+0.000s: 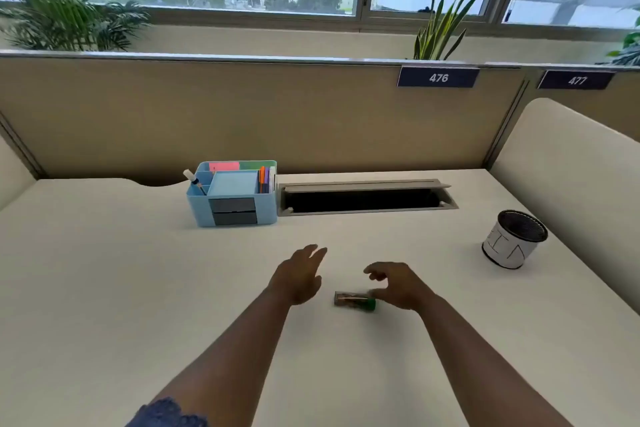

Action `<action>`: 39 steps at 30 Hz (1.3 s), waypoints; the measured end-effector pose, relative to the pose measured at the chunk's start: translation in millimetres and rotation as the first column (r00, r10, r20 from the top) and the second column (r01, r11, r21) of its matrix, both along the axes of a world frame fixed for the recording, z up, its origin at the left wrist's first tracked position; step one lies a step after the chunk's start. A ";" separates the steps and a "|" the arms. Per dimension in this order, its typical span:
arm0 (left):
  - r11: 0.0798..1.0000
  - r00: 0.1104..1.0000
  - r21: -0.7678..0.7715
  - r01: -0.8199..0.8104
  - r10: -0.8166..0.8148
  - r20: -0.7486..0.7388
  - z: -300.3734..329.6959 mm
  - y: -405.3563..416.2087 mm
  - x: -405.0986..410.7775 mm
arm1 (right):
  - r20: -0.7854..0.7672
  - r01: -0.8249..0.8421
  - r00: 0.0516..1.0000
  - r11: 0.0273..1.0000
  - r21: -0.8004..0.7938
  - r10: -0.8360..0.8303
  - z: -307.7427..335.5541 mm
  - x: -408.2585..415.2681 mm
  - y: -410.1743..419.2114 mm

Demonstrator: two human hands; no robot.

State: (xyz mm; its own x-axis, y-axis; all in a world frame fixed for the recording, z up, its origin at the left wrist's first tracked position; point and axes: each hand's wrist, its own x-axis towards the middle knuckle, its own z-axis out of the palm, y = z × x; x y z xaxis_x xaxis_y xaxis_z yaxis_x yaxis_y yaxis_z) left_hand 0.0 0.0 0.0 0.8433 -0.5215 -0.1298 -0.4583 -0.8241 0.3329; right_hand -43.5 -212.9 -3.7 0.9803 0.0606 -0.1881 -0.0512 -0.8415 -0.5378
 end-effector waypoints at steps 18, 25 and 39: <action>0.882 0.958 -0.451 -0.134 -0.001 -0.287 -15.2 -41.1 1.8 | 0.059 0.156 0.979 0.899 0.408 -0.197 6.1 24.5 29.4; 0.857 0.966 -0.493 -0.151 0.021 -0.258 -15.1 -41.8 -3.0 | 0.057 0.099 0.989 0.903 0.419 -0.135 18.9 30.9 30.8; 0.684 0.918 -0.654 -0.325 0.060 -0.393 -12.7 -35.3 -1.3 | -0.045 0.214 0.960 0.618 0.756 -0.277 28.2 24.2 24.6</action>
